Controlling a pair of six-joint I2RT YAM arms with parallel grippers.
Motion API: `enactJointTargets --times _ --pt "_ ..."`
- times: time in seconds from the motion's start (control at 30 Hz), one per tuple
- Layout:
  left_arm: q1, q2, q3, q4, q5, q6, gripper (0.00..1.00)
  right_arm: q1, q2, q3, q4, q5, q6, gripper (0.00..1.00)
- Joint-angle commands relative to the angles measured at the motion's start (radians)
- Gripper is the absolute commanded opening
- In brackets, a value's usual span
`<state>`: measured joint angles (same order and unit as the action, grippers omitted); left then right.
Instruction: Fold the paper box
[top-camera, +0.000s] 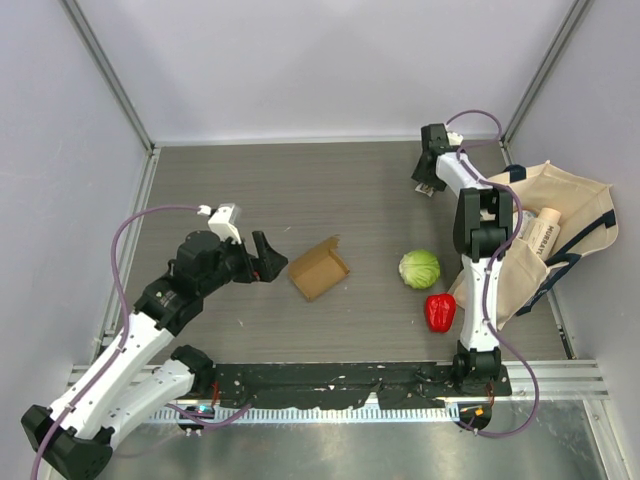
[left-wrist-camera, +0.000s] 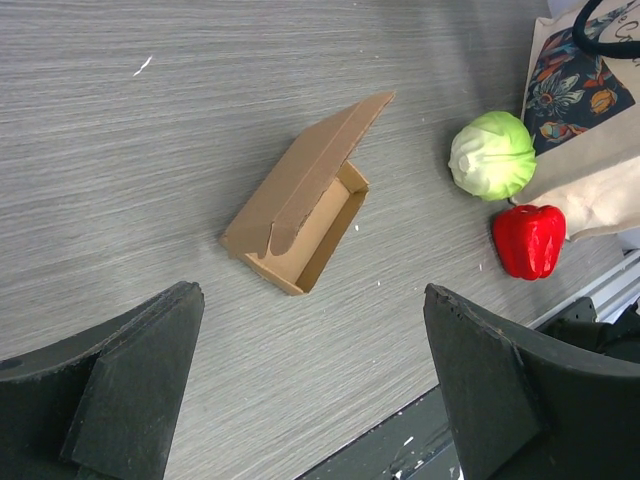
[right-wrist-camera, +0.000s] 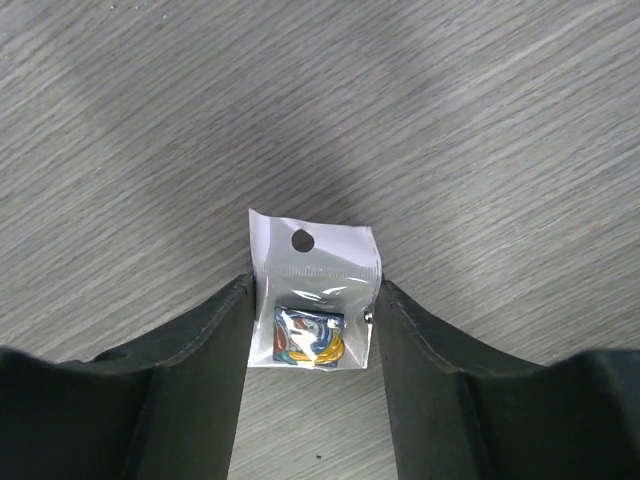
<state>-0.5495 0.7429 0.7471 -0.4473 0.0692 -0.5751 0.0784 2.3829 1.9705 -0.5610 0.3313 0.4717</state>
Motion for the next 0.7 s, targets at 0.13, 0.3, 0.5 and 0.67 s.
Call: enactJointTargets --times 0.13,0.3,0.5,0.67 --pt "-0.004 0.026 0.011 0.050 0.046 -0.032 0.95 0.000 -0.096 -0.065 0.064 -0.129 -0.019 0.40" --pt "-0.001 0.042 0.009 0.050 0.046 -0.055 0.95 0.038 -0.185 -0.131 0.079 -0.138 -0.018 0.39" --pt "-0.003 0.053 -0.003 0.058 0.018 -0.089 0.95 0.150 -0.436 -0.395 0.122 -0.091 -0.018 0.38" --pt "0.002 0.061 -0.041 0.082 -0.002 -0.153 0.95 0.274 -0.740 -0.723 0.167 -0.086 -0.022 0.39"
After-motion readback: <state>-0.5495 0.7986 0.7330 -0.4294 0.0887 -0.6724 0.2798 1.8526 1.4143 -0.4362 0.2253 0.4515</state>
